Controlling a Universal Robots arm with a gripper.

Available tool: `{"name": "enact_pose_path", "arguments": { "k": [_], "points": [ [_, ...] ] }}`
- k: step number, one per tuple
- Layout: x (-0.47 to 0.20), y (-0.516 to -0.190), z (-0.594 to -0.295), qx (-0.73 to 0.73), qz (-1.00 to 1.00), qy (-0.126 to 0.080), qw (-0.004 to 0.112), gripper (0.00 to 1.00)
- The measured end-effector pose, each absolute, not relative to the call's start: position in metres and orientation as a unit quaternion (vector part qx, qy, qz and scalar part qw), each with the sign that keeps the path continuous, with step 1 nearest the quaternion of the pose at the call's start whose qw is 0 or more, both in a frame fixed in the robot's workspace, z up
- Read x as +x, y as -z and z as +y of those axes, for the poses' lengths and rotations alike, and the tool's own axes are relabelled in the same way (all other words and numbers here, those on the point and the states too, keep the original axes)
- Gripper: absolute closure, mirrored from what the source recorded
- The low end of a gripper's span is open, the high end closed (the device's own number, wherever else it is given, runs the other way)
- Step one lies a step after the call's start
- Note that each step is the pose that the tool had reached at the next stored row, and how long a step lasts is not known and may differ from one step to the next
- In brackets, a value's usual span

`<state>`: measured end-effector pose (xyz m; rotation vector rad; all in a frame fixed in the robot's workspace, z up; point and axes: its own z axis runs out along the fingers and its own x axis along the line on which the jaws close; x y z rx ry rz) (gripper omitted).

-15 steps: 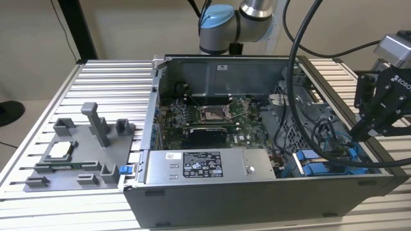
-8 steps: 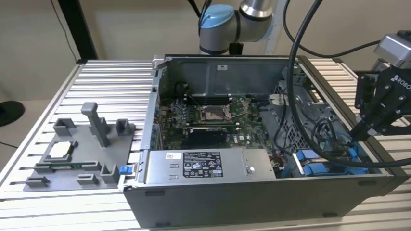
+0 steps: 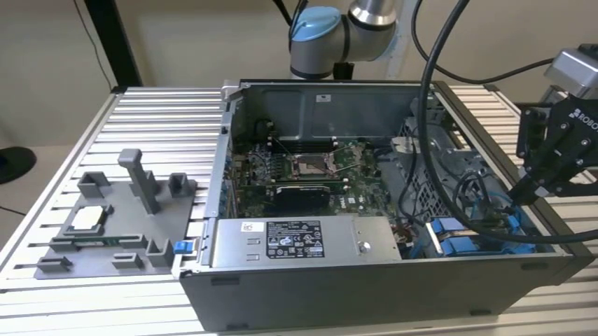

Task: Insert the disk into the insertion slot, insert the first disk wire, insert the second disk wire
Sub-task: 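Insert the second disk wire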

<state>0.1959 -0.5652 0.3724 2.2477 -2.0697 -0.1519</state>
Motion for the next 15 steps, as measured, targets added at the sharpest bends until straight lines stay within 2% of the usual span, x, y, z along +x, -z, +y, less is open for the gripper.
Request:
{"name": "enact_pose_path", "arguments": {
  "k": [15],
  "points": [
    [0.187, -0.388, -0.561, 0.734, -0.676, 0.050, 0.042, 1.00]
  ]
}}
